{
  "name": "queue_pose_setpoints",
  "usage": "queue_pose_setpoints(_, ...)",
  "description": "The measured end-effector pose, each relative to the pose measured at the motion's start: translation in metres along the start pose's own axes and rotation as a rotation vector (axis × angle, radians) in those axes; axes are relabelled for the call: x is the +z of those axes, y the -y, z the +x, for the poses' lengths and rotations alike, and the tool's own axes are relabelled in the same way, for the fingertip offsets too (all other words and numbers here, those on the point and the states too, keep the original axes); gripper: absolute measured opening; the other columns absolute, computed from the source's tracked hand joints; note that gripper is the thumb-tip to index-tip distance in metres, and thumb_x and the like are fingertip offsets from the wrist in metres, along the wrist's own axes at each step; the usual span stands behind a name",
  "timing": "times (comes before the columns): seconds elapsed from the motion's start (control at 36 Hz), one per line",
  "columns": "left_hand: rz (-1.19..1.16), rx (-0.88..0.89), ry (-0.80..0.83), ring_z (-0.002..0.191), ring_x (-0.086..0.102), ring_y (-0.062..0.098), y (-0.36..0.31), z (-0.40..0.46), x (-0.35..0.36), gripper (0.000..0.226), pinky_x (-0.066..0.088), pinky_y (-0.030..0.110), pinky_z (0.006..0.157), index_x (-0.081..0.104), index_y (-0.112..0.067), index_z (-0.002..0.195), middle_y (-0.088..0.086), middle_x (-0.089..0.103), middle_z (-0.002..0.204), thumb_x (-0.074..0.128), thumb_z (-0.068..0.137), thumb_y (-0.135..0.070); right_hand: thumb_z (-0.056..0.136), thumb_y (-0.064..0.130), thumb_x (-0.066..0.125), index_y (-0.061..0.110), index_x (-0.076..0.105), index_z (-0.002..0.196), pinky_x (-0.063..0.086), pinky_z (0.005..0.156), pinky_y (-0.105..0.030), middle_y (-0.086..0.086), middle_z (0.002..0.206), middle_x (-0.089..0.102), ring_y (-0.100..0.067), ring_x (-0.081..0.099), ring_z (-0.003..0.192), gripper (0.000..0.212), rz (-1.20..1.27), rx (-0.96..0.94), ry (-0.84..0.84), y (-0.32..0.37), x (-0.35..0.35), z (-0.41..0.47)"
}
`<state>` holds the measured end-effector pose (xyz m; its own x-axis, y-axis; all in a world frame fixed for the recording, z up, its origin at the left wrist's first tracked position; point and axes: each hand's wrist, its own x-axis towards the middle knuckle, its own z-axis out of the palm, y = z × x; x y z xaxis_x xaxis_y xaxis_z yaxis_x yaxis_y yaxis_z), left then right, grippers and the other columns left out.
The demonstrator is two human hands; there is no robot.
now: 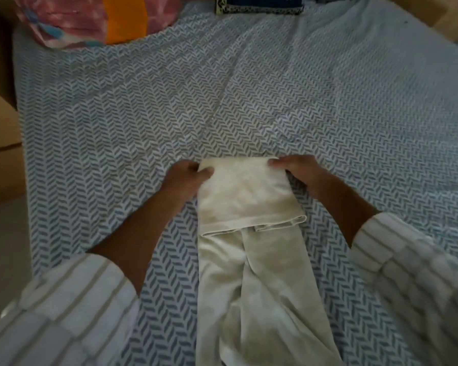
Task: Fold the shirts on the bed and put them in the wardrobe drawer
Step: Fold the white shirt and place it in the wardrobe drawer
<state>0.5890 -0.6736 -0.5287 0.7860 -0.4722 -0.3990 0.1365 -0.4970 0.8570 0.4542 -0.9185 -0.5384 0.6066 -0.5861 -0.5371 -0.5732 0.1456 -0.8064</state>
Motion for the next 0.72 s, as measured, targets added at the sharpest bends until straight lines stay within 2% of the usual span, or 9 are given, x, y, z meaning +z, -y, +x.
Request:
queue_pose_setpoints(0.06, -0.063, -0.060, 0.021, 0.095, 0.071, 0.023, -0.003, 0.017, 0.005, 0.039, 0.058, 0.038, 0.091, 0.069, -0.008, 0.118, 0.007, 0.073, 0.108, 0.078, 0.085, -0.028, 0.055, 0.027, 0.095, 0.008, 0.078, 0.098, 0.059, 0.090, -0.044, -0.009, 0.095, 0.078, -0.027, 0.075, 0.089, 0.050, -0.030, 0.001, 0.055, 0.000, 0.002, 0.009)
queue_pose_setpoints(0.19, -0.189, -0.109, 0.072, 0.098, 0.072, 0.025, 0.010, 0.026, 0.013, 0.038, 0.057, 0.045, 0.093, 0.069, -0.007, 0.118, 0.009, 0.074, 0.109, 0.081, 0.083, -0.017, 0.058, 0.020, 0.094, 0.012, 0.080, 0.094, 0.061, 0.074, -0.032, -0.003, 0.085, 0.078, -0.021, 0.076, 0.079, 0.040, -0.073, -0.014, -0.003, -0.013, 0.007, 0.015)
queue_pose_setpoints(0.28, -0.256, -0.134, 0.013, 0.098, 0.069, 0.025, 0.010, 0.010, 0.014, 0.024, 0.057, 0.040, 0.088, 0.064, -0.017, 0.101, 0.005, 0.070, 0.107, 0.080, 0.084, -0.013, 0.064, 0.013, 0.091, 0.008, 0.077, 0.101, 0.061, 0.076, -0.035, -0.007, 0.088, 0.078, -0.024, 0.075, 0.082, 0.039, -0.058, 0.062, 0.052, -0.009, 0.003, 0.000)
queue_pose_setpoints(0.33, -0.188, -0.056, -0.053, 0.087, 0.064, 0.022, 0.002, -0.017, 0.013, 0.027, 0.054, 0.033, 0.076, 0.059, -0.023, 0.088, 0.004, 0.065, 0.097, 0.082, 0.080, -0.011, 0.072, 0.010, 0.085, 0.003, 0.073, 0.111, 0.059, 0.088, -0.047, -0.017, 0.104, 0.076, -0.034, 0.074, 0.096, 0.042, -0.014, 0.086, 0.128, -0.002, -0.006, -0.020)
queue_pose_setpoints(0.39, -0.096, 0.108, -0.070, 0.071, 0.057, 0.017, -0.006, -0.049, 0.012, 0.032, 0.046, 0.028, 0.065, 0.057, -0.023, 0.078, 0.002, 0.062, 0.081, 0.083, 0.077, -0.006, 0.081, 0.004, 0.077, 0.000, 0.070, 0.113, 0.060, 0.085, -0.043, -0.017, 0.106, 0.075, -0.034, 0.073, 0.099, 0.034, 0.076, 0.055, 0.155, 0.003, -0.013, -0.052)
queue_pose_setpoints(0.44, -0.095, 0.228, -0.072, 0.063, 0.056, 0.007, -0.013, -0.083, 0.004, 0.036, 0.045, 0.026, 0.064, 0.058, -0.025, 0.075, -0.002, 0.062, 0.073, 0.083, 0.074, 0.000, 0.086, -0.001, 0.070, 0.007, 0.070, 0.102, 0.059, 0.068, -0.026, -0.001, 0.088, 0.078, -0.015, 0.074, 0.084, 0.017, 0.074, -0.029, 0.160, 0.008, -0.018, -0.094)
queue_pose_setpoints(0.5, -0.110, 0.319, -0.078, 0.061, 0.057, -0.005, -0.018, -0.118, -0.006, 0.038, 0.048, 0.021, 0.066, 0.060, -0.025, 0.077, -0.005, 0.064, 0.074, 0.082, 0.073, 0.007, 0.082, -0.008, 0.070, 0.010, 0.067, 0.088, 0.053, 0.060, -0.017, 0.009, 0.071, 0.073, -0.003, 0.069, 0.068, 0.019, 0.009, -0.175, 0.148, 0.004, -0.030, -0.131)
queue_pose_setpoints(0.61, -0.043, 0.398, -0.070, 0.076, 0.066, -0.003, -0.013, -0.187, -0.024, 0.034, 0.049, 0.015, 0.072, 0.069, -0.017, 0.090, -0.008, 0.072, 0.085, 0.080, 0.072, 0.009, 0.071, -0.011, 0.080, 0.009, 0.071, 0.086, 0.055, 0.077, -0.021, 0.008, 0.089, 0.077, -0.006, 0.071, 0.086, 0.026, -0.143, -0.446, 0.148, -0.023, -0.057, -0.198)
queue_pose_setpoints(0.72, 0.153, 0.467, -0.017, 0.079, 0.065, -0.005, 0.021, -0.263, -0.027, 0.037, 0.050, 0.013, 0.074, 0.072, -0.032, 0.084, -0.017, 0.072, 0.080, 0.082, 0.072, 0.002, 0.064, 0.015, 0.092, 0.022, 0.074, 0.085, 0.052, 0.091, -0.039, 0.000, 0.100, 0.075, -0.022, 0.070, 0.098, 0.029, -0.383, -0.693, 0.155, -0.076, -0.068, -0.259)
